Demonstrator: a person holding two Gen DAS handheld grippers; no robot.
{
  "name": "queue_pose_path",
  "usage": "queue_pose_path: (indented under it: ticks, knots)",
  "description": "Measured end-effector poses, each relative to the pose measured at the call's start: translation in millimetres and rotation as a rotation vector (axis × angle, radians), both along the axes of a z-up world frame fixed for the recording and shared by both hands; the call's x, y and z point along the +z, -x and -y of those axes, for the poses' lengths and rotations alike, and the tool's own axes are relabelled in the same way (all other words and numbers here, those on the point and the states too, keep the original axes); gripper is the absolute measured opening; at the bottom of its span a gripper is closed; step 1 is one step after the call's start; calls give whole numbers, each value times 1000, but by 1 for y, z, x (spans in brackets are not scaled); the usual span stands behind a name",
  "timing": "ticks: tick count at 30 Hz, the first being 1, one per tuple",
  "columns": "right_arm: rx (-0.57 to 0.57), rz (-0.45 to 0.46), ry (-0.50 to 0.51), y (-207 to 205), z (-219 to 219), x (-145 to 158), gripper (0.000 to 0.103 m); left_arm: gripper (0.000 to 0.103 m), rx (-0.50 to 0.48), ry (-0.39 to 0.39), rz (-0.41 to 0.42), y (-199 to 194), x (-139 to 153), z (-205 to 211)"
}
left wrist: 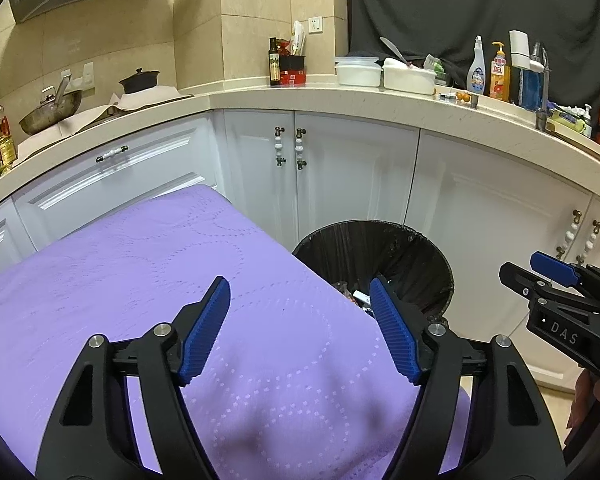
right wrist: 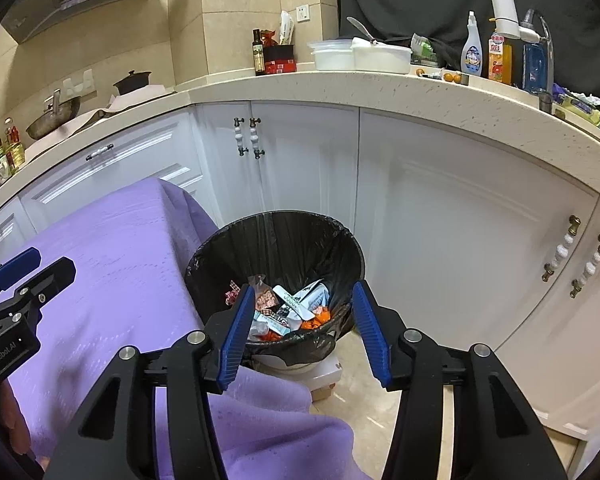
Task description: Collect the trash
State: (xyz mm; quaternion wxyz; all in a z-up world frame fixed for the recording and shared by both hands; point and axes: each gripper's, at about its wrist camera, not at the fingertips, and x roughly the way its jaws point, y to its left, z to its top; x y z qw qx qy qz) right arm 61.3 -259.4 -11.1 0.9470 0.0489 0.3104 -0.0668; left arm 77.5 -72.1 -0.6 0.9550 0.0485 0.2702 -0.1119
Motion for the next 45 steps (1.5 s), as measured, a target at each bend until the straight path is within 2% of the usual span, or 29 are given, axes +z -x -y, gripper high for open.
queue_pose_path:
  ticks: [15, 45]
  knots:
    - [-18, 32, 19, 23, -5, 5, 59, 76, -4, 3, 26, 15, 3, -2]
    - [-21, 43, 24, 28, -5, 5, 59, 77, -10, 1, 24, 20, 3, 1]
